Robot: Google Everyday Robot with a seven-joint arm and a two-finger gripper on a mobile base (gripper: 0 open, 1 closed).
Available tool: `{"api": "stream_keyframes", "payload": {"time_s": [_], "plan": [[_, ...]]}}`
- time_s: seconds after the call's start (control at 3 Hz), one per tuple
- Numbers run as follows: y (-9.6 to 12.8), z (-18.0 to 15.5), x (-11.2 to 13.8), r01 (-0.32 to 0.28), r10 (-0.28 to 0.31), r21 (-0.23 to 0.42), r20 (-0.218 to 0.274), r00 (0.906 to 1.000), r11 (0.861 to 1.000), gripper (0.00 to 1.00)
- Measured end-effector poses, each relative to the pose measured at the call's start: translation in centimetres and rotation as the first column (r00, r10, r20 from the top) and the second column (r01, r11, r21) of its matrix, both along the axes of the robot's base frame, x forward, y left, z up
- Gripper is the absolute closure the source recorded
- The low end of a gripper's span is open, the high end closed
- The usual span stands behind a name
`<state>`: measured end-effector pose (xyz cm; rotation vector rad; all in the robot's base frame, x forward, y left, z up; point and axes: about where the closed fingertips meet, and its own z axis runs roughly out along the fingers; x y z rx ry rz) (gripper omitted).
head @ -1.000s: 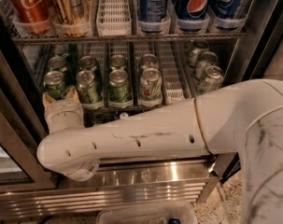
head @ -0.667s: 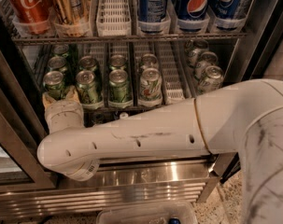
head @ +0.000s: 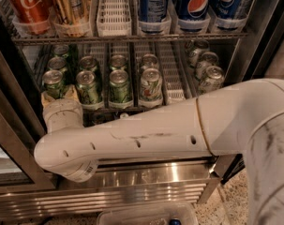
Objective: Pick green can from middle shelf of fridge
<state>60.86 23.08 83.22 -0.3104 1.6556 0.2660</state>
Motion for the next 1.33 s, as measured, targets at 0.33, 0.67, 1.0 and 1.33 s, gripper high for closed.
{"api": "stream_keyframes", "payload": {"time_s": [0.33,0.67,1.0,1.33], "plan": [[0.1,1.1,0.2,-0.001,0.001,0.001,0.024,0.9997,1.000,1.00],[0.1,1.1,0.2,-0.001,0.001,0.001,0.025,0.9997,1.000,1.00],[-0.2,2.2,0.8,-0.005,0.005,-0.008,0.060,0.9982,1.000,1.00],[-0.6,3.1,1.3,-0.006,0.007,-0.016,0.091,0.9959,1.000,1.00]]}}
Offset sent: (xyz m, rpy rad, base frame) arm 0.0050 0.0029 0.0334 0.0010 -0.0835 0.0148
